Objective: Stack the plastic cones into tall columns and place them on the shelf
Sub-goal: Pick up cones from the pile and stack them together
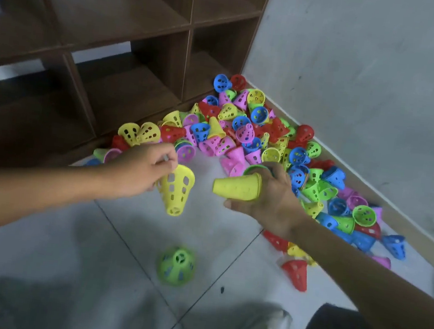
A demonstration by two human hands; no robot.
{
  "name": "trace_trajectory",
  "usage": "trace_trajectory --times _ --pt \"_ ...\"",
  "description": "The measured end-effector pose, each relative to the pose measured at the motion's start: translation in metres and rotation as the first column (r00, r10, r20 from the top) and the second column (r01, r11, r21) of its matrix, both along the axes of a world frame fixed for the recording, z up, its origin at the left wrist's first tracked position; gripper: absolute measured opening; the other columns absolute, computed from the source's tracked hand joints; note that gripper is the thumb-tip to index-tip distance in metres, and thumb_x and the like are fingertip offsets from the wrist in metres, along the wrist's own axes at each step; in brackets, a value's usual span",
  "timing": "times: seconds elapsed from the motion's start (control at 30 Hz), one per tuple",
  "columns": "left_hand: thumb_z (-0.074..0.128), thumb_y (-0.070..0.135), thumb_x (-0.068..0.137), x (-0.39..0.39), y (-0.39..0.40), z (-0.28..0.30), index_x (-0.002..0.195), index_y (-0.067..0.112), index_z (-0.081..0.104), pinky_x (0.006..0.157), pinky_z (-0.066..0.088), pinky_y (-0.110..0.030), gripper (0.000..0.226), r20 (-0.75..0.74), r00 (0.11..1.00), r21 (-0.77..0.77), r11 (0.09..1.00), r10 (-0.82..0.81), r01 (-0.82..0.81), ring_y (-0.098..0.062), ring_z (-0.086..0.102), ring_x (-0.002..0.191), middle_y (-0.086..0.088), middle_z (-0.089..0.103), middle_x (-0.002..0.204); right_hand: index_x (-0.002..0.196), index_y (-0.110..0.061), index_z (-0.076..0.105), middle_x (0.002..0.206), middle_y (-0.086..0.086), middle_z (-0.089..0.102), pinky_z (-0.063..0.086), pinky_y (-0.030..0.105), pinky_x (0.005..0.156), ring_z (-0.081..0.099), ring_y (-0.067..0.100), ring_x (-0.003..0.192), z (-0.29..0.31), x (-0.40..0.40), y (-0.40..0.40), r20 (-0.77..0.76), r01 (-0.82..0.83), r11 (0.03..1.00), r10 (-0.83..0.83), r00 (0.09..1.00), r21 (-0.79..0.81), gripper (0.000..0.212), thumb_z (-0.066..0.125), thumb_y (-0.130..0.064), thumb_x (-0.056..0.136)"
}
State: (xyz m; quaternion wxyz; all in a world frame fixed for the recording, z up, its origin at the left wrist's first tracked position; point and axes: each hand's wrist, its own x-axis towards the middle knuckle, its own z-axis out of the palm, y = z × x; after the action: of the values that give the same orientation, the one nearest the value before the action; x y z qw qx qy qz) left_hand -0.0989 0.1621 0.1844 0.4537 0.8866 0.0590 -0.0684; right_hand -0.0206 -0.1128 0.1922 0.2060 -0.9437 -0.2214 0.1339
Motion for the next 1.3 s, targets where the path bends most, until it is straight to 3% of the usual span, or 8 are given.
trace_trajectory --times 0.17,0.33,0.43,0.57,0.7,1.0,1.17,1.3 --pt "0.05 0.022 0.105 -0.035 -0.018 -0.001 0.089 0.02 0.056 0.062 0.049 -0.036 0.017 -0.059 0.998 -0.127 0.991 0.026 -0.033 -0.022 0.057 0.053 -0.031 0.065 0.092 0.128 -0.027 0.056 0.136 -0.006 0.034 0.041 0.042 0.112 0.042 0.021 0.129 0.016 -0.043 -0.021 -0.039 0.062 0.998 -0.06 0.997 0.029 0.081 0.082 -0.069 0.063" --pt "0.049 0.022 0.105 -0.06 -0.038 -0.015 0.098 0.017 0.058 0.056 0.047 -0.021 0.013 -0.156 0.984 -0.181 0.977 0.083 -0.111 -0.016 0.056 0.048 -0.017 0.063 0.072 0.127 -0.028 0.057 0.131 -0.008 0.035 0.041 0.033 0.107 0.045 0.018 0.125 0.025 -0.067 -0.03 -0.053 0.095 0.994 -0.093 0.994 0.047 0.078 0.081 -0.067 0.064" --pt "0.048 0.021 0.104 -0.074 -0.044 -0.025 0.101 0.011 0.057 0.067 0.048 -0.031 0.014 -0.234 0.966 -0.24 0.956 0.11 -0.167 -0.022 0.055 0.048 -0.022 0.064 0.077 0.128 -0.028 0.056 0.129 -0.008 0.034 0.039 0.03 0.105 0.045 0.017 0.123 0.025 -0.073 -0.035 -0.075 0.133 0.991 -0.131 0.989 0.033 0.079 0.08 -0.068 0.065" --pt "0.047 0.015 0.104 -0.089 -0.054 -0.034 0.098 0.009 0.056 0.057 0.052 -0.029 0.012 -0.349 0.926 -0.336 0.904 0.142 -0.265 -0.023 0.052 0.045 -0.014 0.063 0.077 0.128 -0.029 0.056 0.128 -0.01 0.034 0.048 0.038 0.103 0.049 0.018 0.12 0.023 -0.079 -0.035 -0.107 0.146 0.989 -0.141 0.984 0.035 0.081 0.08 -0.07 0.063" --pt "0.051 0.012 0.102 -0.097 -0.061 -0.041 0.097 0.01 0.057 0.064 0.057 -0.035 0.008 -0.428 0.892 -0.396 0.858 0.143 -0.327 -0.022 0.053 0.049 -0.013 0.063 0.074 0.128 -0.027 0.055 0.129 -0.01 0.033 0.032 0.022 0.097 0.039 0.008 0.119 0.026 -0.086 -0.03 -0.099 0.097 0.995 -0.093 0.991 0.035 0.074 0.081 -0.064 0.068" --pt "0.053 0.018 0.101 -0.104 -0.06 -0.048 0.118 0.008 0.059 0.089 0.058 -0.039 0.02 -0.488 0.843 -0.286 0.872 0.224 -0.397 -0.029 0.071 0.08 -0.007 0.061 0.114 0.125 -0.029 0.056 0.125 -0.01 0.036 0.043 0.032 0.103 0.046 0.015 0.12 0.024 -0.096 -0.022 -0.137 0.046 0.998 -0.041 0.99 0.035 0.077 0.079 -0.069 0.065" --pt "0.059 0.012 0.096 -0.097 -0.051 -0.028 0.115 0.021 0.063 0.088 0.05 -0.032 0.022 -0.045 0.994 -0.084 0.991 0.098 -0.101 -0.014 0.065 0.089 0.007 0.066 0.118 0.129 -0.027 0.055 0.123 -0.009 0.036 0.039 0.026 0.102 0.045 0.012 0.119 0.024 -0.1 -0.016 -0.152 0.022 0.998 -0.013 0.988 0.059 0.076 0.081 -0.064 0.068" --pt "0.07 0.022 0.091 -0.093 -0.053 0.003 0.13 0.026 0.056 0.086 0.055 -0.027 0.042 0.132 0.981 -0.116 0.981 -0.14 0.155 -0.009 0.066 0.098 0.014 0.064 0.123 0.129 -0.026 0.056 0.125 -0.009 0.039 0.035 0.02 0.098 0.045 0.007 0.117 0.025 -0.101 -0.011 -0.158 0.021 0.996 -0.007 0.987 0.088 0.075 0.081 -0.062 0.069"
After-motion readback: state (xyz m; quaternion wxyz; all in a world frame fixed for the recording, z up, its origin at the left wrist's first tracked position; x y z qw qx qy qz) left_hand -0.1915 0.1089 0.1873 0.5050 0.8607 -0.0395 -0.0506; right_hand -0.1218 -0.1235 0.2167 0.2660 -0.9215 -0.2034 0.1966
